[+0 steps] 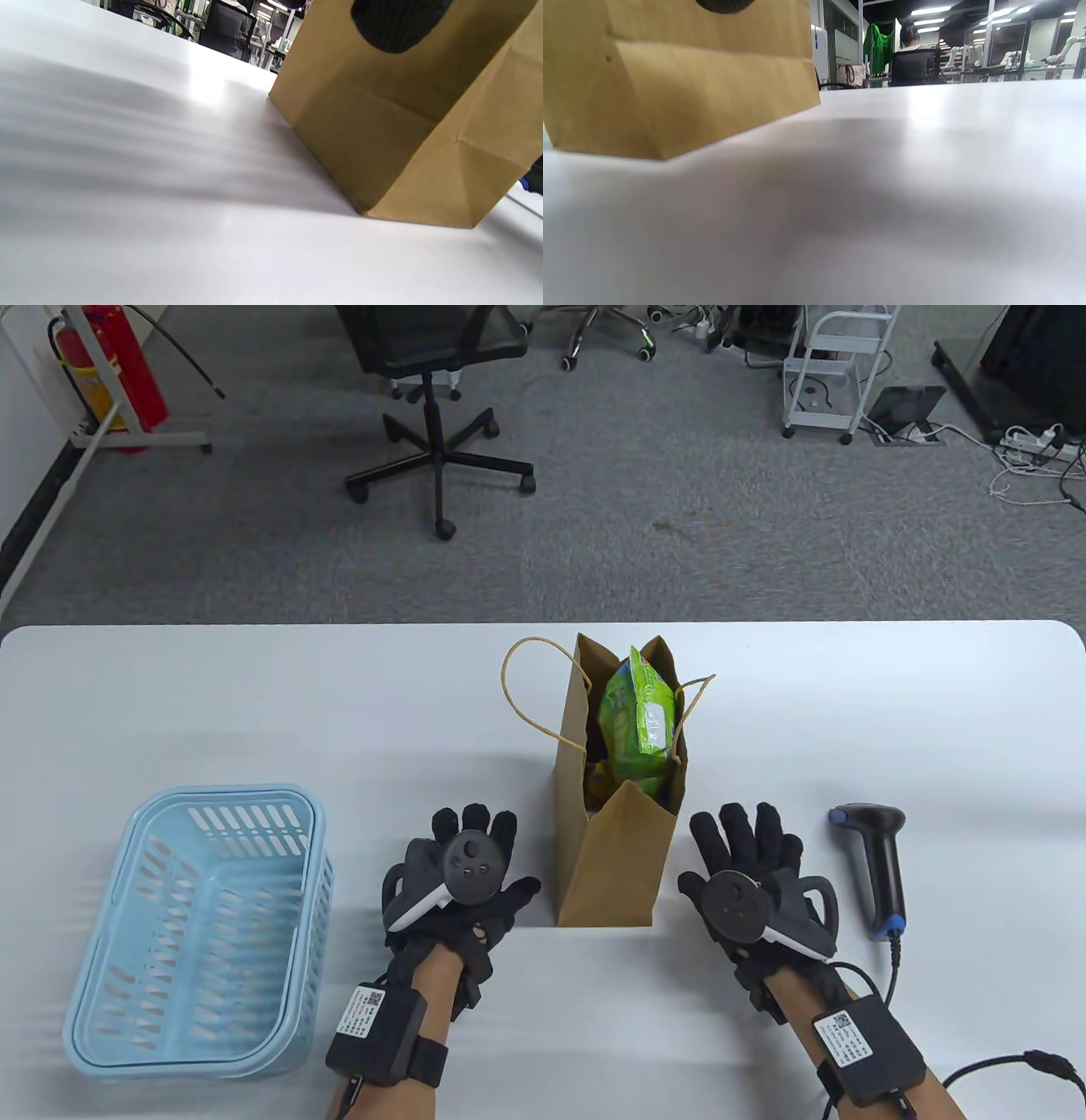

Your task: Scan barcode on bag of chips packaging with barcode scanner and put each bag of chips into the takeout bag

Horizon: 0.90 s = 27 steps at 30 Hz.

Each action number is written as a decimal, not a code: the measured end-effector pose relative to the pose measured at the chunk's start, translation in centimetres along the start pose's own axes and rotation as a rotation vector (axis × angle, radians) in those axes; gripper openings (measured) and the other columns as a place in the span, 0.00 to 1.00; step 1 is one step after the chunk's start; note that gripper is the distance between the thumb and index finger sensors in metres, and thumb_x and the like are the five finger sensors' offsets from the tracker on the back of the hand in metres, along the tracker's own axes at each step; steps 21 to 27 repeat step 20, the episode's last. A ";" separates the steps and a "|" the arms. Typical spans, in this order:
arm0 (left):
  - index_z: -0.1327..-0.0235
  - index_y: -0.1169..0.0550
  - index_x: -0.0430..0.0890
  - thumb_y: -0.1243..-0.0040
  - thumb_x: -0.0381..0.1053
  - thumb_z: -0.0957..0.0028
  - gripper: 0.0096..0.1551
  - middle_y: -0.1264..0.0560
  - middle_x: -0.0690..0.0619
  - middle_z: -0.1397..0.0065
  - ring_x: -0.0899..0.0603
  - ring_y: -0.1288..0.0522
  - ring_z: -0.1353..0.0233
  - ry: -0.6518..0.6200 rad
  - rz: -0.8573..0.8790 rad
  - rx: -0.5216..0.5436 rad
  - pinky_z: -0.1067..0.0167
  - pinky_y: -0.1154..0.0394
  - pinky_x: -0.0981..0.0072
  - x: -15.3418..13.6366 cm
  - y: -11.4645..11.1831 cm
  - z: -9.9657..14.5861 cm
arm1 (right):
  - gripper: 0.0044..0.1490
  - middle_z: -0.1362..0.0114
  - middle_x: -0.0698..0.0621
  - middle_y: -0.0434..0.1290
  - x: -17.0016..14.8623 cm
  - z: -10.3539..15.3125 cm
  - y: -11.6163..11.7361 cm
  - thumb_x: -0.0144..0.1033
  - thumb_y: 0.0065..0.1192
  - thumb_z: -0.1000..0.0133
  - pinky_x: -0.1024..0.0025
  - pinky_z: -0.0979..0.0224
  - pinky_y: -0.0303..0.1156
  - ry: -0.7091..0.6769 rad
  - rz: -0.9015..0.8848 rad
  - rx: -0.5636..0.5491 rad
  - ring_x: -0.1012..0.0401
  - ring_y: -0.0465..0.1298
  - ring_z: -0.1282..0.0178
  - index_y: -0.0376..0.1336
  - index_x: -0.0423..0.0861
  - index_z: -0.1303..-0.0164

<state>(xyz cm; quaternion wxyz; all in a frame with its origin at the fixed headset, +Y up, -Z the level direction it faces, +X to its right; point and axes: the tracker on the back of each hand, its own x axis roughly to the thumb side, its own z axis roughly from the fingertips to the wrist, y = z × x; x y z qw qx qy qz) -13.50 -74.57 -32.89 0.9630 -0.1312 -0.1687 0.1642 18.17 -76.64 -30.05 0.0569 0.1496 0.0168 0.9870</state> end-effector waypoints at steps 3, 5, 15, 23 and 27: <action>0.13 0.56 0.40 0.51 0.64 0.41 0.53 0.65 0.31 0.17 0.17 0.70 0.25 0.007 0.008 -0.028 0.38 0.63 0.18 -0.3 -0.3 -0.1 | 0.49 0.14 0.20 0.36 0.2 0.0 0.4 0.49 0.37 0.34 0.13 0.32 0.40 -0.007 0.000 0.017 0.16 0.35 0.22 0.33 0.33 0.13; 0.13 0.57 0.40 0.51 0.64 0.41 0.54 0.67 0.31 0.17 0.17 0.71 0.25 0.012 0.004 -0.041 0.38 0.64 0.18 -0.5 -0.3 -0.2 | 0.49 0.14 0.20 0.36 0.5 -0.1 0.5 0.49 0.37 0.34 0.13 0.31 0.40 -0.014 0.013 0.028 0.16 0.35 0.22 0.33 0.33 0.13; 0.14 0.59 0.40 0.51 0.64 0.41 0.55 0.68 0.31 0.18 0.18 0.71 0.25 0.023 0.015 -0.057 0.38 0.65 0.18 -1.0 -0.3 -0.2 | 0.49 0.14 0.19 0.37 0.4 0.1 0.8 0.50 0.37 0.34 0.13 0.32 0.39 0.001 0.019 0.051 0.16 0.35 0.22 0.34 0.32 0.13; 0.15 0.61 0.38 0.49 0.64 0.41 0.57 0.68 0.31 0.18 0.17 0.72 0.26 0.024 0.019 -0.069 0.38 0.65 0.18 -1.2 -0.4 -0.3 | 0.50 0.14 0.19 0.37 -0.1 0.1 0.6 0.50 0.37 0.35 0.13 0.32 0.39 0.021 0.002 0.055 0.16 0.35 0.22 0.34 0.32 0.13; 0.15 0.61 0.38 0.49 0.64 0.41 0.57 0.68 0.31 0.18 0.17 0.72 0.26 0.024 0.019 -0.069 0.38 0.65 0.18 -1.2 -0.4 -0.3 | 0.50 0.14 0.19 0.37 -0.1 0.1 0.6 0.50 0.37 0.35 0.13 0.32 0.39 0.021 0.002 0.055 0.16 0.35 0.22 0.34 0.32 0.13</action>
